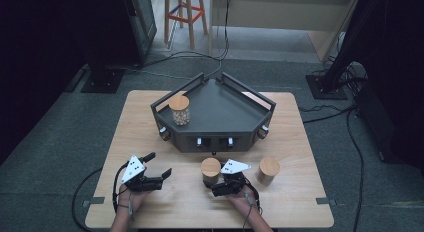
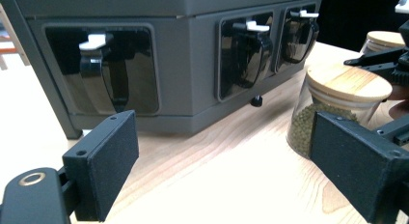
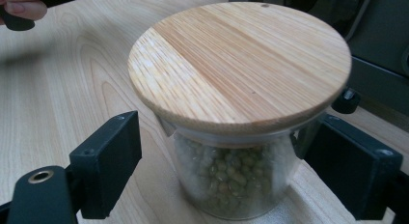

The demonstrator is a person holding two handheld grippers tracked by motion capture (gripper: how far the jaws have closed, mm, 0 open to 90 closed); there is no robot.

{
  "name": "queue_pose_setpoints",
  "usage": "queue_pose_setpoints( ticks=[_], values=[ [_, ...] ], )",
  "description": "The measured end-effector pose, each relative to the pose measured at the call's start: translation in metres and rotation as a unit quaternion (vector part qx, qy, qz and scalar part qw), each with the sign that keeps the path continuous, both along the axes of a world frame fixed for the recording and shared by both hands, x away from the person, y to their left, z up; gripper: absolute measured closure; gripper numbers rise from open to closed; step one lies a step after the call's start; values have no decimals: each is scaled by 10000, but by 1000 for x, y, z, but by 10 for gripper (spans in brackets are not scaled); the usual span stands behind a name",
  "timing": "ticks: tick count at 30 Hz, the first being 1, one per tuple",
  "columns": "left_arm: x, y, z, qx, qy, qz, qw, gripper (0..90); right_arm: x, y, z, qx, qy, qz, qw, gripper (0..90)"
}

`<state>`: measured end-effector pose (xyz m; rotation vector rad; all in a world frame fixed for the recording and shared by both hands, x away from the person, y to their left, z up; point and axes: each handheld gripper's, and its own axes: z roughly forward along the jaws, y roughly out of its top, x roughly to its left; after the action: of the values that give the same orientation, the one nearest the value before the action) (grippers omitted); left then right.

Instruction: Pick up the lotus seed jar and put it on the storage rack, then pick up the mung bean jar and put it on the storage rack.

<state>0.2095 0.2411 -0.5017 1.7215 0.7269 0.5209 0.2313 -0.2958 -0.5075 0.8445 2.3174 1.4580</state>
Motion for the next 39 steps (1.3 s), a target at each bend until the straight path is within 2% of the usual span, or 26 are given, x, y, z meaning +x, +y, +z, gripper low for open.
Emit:
queue_pose_setpoints(
  ticks=[8,15,18,22,26,32,39],
  values=[
    [0,-1,-1,15,23,-9,10000,104,-3,4,1,-124,-104,-31,9999,132],
    [0,-2,-2,37,54,-12,10000,104,-3,9,1,-118,-108,-80,9998,137],
    [0,-3,-3,28,67,-15,10000,104,-3,11,1,-133,-114,-130,9998,156],
    [0,-3,-4,31,85,-10,10000,104,-4,12,1,-80,-93,-260,9996,231],
    [0,-4,-5,32,105,-24,9999,105,-3,12,1,-86,-97,-264,9996,236],
    [0,-3,-7,20,130,-33,9999,105,-8,16,2,-211,-285,-277,9990,249],
    [0,-2,-9,41,138,-8,9999,104,-6,14,5,-241,-243,-191,9992,250]
  ],
)
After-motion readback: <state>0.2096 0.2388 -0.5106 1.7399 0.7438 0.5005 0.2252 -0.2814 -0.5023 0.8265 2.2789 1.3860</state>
